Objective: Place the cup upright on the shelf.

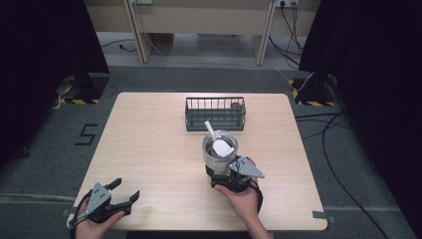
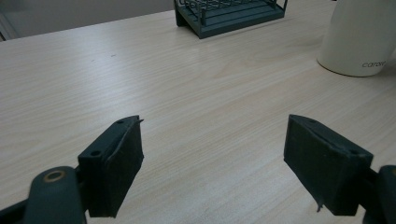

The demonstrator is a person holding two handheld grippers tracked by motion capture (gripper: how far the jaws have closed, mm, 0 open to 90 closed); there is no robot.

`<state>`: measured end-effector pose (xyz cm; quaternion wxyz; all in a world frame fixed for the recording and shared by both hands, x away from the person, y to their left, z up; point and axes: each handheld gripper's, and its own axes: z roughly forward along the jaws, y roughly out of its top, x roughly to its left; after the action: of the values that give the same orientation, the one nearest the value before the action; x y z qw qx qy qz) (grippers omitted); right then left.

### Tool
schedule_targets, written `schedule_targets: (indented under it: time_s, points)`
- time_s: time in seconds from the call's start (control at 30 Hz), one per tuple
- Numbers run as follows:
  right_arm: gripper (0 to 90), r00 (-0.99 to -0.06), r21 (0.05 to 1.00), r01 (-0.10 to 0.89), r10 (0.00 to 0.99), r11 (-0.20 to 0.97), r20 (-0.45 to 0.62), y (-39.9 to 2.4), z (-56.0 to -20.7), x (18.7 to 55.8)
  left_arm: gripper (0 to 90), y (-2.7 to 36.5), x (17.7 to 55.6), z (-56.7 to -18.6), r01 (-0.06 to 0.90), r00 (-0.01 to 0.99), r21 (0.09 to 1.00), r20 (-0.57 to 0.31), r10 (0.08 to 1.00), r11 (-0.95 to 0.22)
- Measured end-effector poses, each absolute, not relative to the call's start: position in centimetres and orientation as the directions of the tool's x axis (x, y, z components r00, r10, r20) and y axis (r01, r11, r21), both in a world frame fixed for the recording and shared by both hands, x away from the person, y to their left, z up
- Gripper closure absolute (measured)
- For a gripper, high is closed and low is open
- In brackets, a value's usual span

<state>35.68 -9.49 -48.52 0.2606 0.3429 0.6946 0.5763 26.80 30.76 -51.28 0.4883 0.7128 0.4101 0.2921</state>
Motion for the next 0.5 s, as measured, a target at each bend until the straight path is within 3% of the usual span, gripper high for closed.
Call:
schedule_targets:
  time_s: [0.5]
  points:
    - [8.5,-0.617,0.985,0.159,0.786,0.064,0.049,-9.16,-49.04,35.97,19.1,30.96,26.86,-51.29,0.298,0.493,0.936,0.018,0.87,-0.188]
